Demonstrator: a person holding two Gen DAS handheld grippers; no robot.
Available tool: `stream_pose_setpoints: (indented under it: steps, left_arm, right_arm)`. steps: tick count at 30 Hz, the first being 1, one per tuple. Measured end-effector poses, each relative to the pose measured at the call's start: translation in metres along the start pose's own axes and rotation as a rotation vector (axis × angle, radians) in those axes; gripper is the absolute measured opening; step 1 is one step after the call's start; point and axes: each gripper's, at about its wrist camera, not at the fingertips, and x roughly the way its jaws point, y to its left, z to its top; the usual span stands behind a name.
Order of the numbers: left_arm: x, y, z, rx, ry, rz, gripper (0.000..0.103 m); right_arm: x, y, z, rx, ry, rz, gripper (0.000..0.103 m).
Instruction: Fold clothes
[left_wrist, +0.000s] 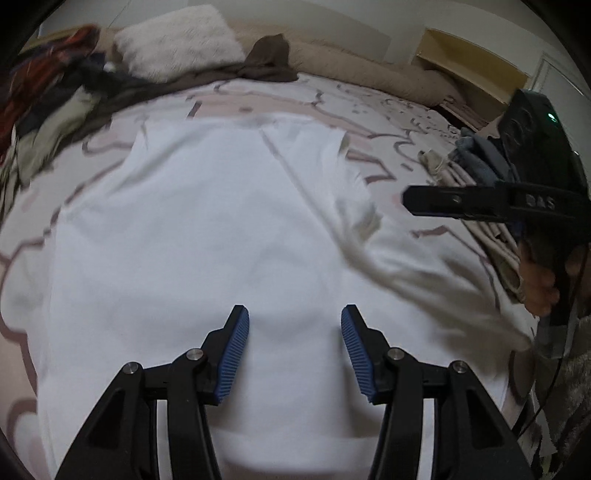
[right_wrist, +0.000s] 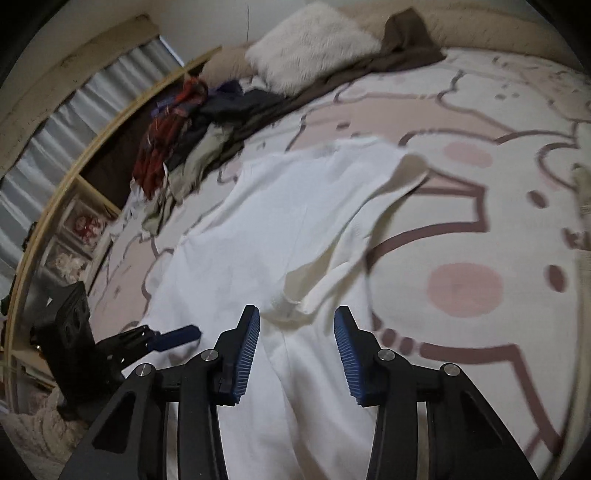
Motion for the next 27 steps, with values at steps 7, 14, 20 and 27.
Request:
stream_pose_setpoints:
  steps: [7, 14, 20, 27]
  left_arm:
    - [0.0, 0.01, -0.018, -0.037, -0.053, -0.031, 0.052]
    - [-0.003, 0.012, -0.019, -0.047, -0.067, -0.044, 0.052]
    - [-0.005, 0.017, -0.02, -0.073, -0.074, -0.076, 0.052]
    - [-0.005, 0.016, -0.022, -0.072, -0.077, -0.077, 0.052]
  right_arm:
    - [0.039, 0.004, -0.001, 0.005, 0.056, -0.054, 0.038]
    - [0.031, 0.007, 0.001, -0.025, 0.016, -0.108, 0.013]
    - [-0.005, -0.001, 0.015, -0.066, -0.036, -0.208, 0.012]
    - [-0.03, -0.041, 0.036, -0.047, -0.051, -0.35, 0.012]
